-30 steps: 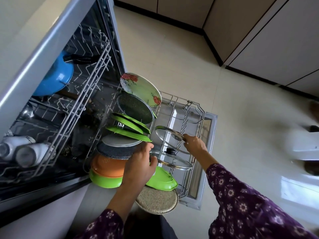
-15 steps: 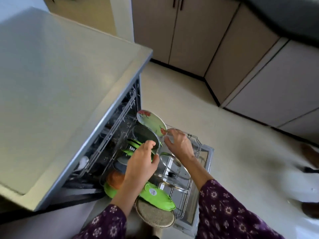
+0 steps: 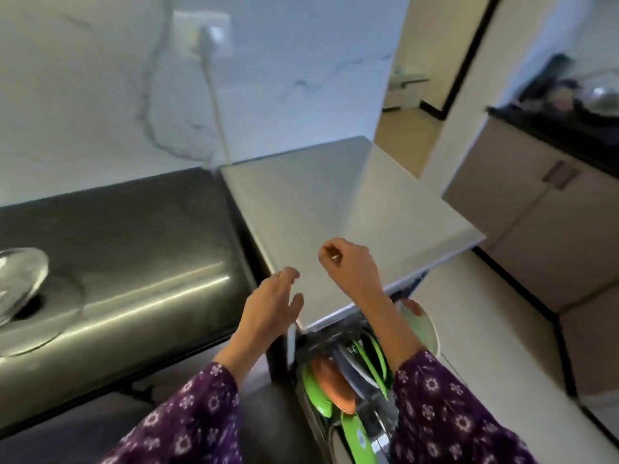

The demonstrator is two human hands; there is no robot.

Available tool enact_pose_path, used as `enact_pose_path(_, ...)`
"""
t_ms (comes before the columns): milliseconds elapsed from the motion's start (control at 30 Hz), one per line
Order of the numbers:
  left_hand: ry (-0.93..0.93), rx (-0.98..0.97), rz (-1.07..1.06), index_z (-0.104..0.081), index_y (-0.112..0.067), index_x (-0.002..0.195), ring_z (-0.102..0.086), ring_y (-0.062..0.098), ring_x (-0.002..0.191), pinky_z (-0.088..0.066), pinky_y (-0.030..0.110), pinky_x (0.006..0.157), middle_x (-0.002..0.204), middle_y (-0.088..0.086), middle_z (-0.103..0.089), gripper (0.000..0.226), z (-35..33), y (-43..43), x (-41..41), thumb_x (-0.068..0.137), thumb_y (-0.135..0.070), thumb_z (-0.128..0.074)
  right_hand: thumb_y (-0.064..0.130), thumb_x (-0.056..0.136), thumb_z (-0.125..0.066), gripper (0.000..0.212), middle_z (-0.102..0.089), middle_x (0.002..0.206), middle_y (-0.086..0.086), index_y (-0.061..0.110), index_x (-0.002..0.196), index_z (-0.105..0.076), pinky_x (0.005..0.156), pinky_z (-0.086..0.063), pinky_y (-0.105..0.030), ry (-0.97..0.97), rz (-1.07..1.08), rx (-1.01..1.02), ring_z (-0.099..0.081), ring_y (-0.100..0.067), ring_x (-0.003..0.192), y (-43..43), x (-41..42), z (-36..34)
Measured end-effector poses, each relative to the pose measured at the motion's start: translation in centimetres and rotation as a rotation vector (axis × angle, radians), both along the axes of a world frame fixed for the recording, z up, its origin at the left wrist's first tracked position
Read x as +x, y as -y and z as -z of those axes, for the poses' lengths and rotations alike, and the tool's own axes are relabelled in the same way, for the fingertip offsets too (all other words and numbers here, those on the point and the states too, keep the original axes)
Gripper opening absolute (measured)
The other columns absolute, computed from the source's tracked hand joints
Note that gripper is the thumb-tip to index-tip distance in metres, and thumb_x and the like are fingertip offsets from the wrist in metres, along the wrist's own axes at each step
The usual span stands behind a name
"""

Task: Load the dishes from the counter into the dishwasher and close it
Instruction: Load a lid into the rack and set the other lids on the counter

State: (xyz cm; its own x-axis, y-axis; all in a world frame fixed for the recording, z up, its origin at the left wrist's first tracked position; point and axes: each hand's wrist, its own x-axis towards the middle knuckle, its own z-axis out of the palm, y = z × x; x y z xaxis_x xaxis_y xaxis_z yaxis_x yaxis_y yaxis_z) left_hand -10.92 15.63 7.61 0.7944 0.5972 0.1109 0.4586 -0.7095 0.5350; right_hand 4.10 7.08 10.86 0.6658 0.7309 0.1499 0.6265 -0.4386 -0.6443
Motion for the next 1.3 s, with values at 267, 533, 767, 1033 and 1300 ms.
enact_pose_path(267, -0.003, -0.013, -0.348, -0.05, -0.017, 0.112, -0.056, 0.024, 0.106, -0.048, 0.038, 0.081, 0.112, 0.0, -0.059, 0.028, -1.6, -9.3, -14.5, 0.086, -0.025, -0.056, 0.036, 0.083, -0.064, 0.025, -0.068, 0.084, -0.002, 0.014, 0.095, -0.066, 0.077, -0.051, -0.03, -0.136, -0.3, -0.182, -0.063, -0.018, 0.081, -13.7, -10.7, -0.5)
enact_pose_path(533, 0.008, -0.053, -0.607, -0.053, -0.018, 0.117, -0.055, 0.019, 0.111, -0.046, 0.035, 0.087, 0.116, -0.002, -0.06, 0.035, -1.9, -17.0, -29.3, 0.085, -0.028, -0.06, 0.044, 0.085, -0.062, 0.04, -0.067, 0.091, -0.008, 0.007, 0.101, -0.06, 0.069, -0.059, -0.028, -0.509, -0.438, -0.312, -0.068, -0.013, 0.073, -26.4, -23.3, 0.7)
enact_pose_path(767, 0.034, -0.026, -0.689, -0.053, -0.018, 0.116, -0.056, 0.02, 0.109, -0.048, 0.038, 0.086, 0.115, -0.001, -0.062, 0.034, -2.0, -21.6, -36.6, 0.085, -0.029, -0.06, 0.047, 0.084, -0.063, 0.053, -0.061, 0.101, -0.02, -0.001, 0.104, -0.054, 0.074, -0.058, -0.034, -0.937, -0.343, -0.358, -0.068, -0.026, 0.081, -35.1, -32.1, 3.6)
enact_pose_path(1033, 0.025, -0.049, -0.687, -0.053, -0.019, 0.116, -0.056, 0.016, 0.109, -0.047, 0.034, 0.086, 0.114, -0.004, -0.061, 0.032, -1.0, -24.3, -38.6, 0.086, -0.029, -0.059, 0.012, 0.087, -0.063, 0.024, -0.065, 0.083, -0.018, 0.002, 0.105, -0.051, 0.05, -0.056, -0.03, -1.189, -0.197, -0.22, -0.068, -0.025, 0.065, -38.0, -36.1, 5.7)
enact_pose_path(1300, 0.131, 0.037, -0.523, -0.056, -0.017, 0.112, -0.057, 0.018, 0.103, -0.046, 0.031, 0.084, 0.109, -0.003, -0.063, 0.027, -2.4, -25.8, -33.2, 0.086, -0.024, -0.059, -0.009, 0.083, -0.046, 0.02, -0.063, 0.073, -0.009, 0.003, 0.096, -0.056, 0.052, -0.056, -0.028, -0.978, -0.088, -0.004, -0.063, -0.02, 0.06, -33.9, -31.3, 4.7)
